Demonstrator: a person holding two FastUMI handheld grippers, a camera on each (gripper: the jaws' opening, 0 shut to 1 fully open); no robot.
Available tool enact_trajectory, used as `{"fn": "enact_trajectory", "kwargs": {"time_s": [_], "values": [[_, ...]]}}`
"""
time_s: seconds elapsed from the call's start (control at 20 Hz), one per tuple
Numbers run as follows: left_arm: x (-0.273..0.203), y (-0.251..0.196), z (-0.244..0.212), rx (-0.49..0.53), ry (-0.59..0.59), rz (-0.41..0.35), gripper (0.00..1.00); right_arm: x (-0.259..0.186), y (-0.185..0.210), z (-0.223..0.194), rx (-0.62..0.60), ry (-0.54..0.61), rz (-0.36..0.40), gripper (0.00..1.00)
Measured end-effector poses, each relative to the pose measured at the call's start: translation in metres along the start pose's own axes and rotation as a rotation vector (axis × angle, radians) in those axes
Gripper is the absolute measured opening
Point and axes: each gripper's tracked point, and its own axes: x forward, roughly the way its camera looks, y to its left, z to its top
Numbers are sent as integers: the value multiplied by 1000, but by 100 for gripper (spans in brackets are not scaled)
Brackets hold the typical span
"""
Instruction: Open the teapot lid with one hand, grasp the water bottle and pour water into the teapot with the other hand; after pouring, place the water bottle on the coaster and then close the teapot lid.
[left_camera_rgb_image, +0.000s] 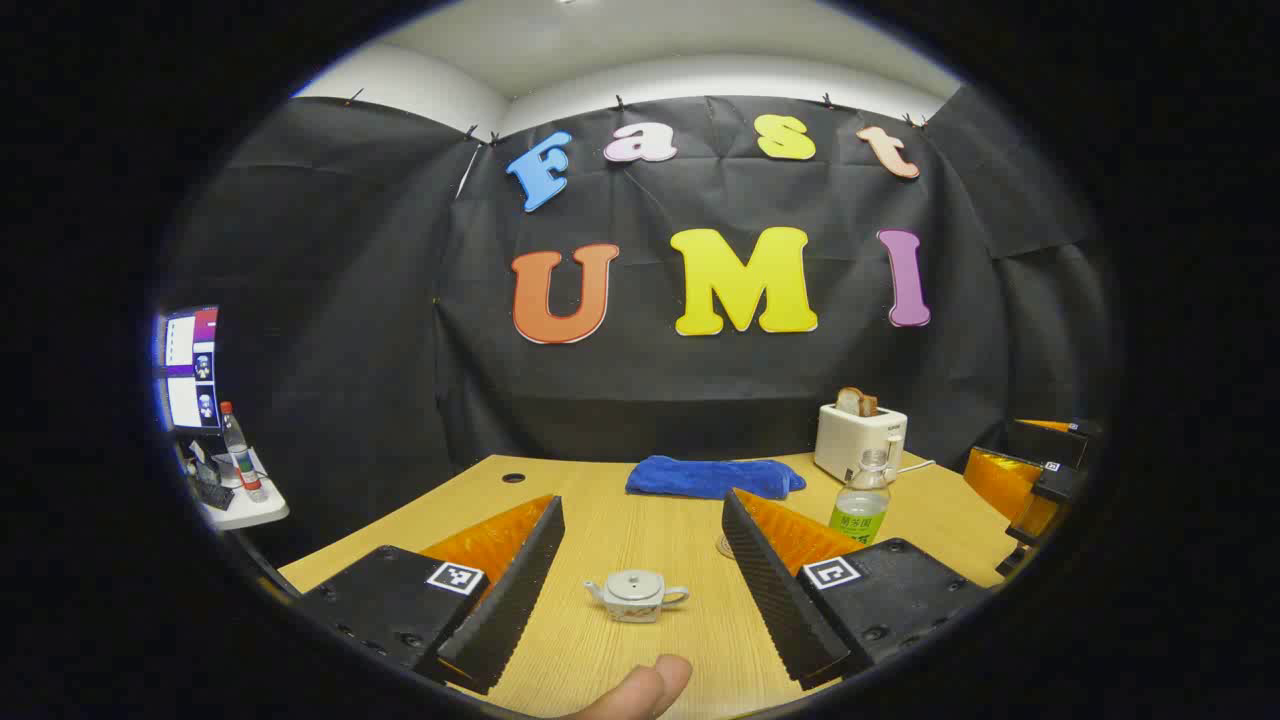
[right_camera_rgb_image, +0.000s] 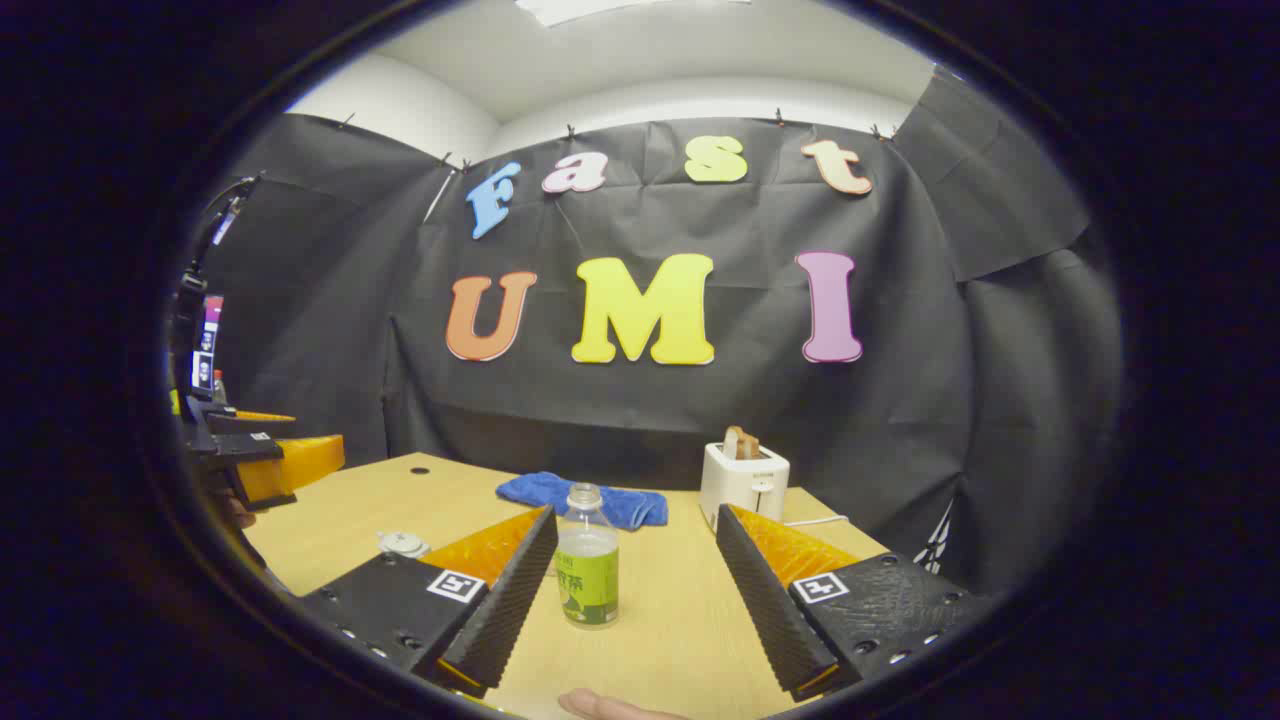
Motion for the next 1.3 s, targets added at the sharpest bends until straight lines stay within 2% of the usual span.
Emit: {"fn": "enact_trajectory", "kwargs": {"time_s": [0.1, 0.3, 0.4, 0.5, 0.8, 1.0, 1.15, 1.25, 1.3], "values": [[2, -2, -4, -22, 17, -15, 100, 0, -2, -2, -18, 3, 2, 98], [9, 10, -10, -25, 32, 5, 100, 3, -2, -2, -43, 2, -5, 94], [15, 13, -16, -31, 52, 6, 100, 4, -4, -4, -55, 1, -3, 97], [18, 19, -21, -35, 64, 18, 100, 5, 3, -8, -45, 8, 33, 95], [27, 21, -30, -29, 89, 26, 100, 10, -2, -12, -54, 16, 21, 96], [33, 14, -29, -26, 64, 3, 100, 12, -1, -17, -69, 22, 21, 95], [50, -1, -35, -20, 29, -45, 100, 14, 1, -18, -85, 20, 21, 98], [67, -1, -45, -10, 11, -41, 100, 14, 4, -20, -80, 22, 38, 96], [75, 0, -53, -7, 7, -35, 100, 15, 3, -22, -78, 24, 39, 98]]}}
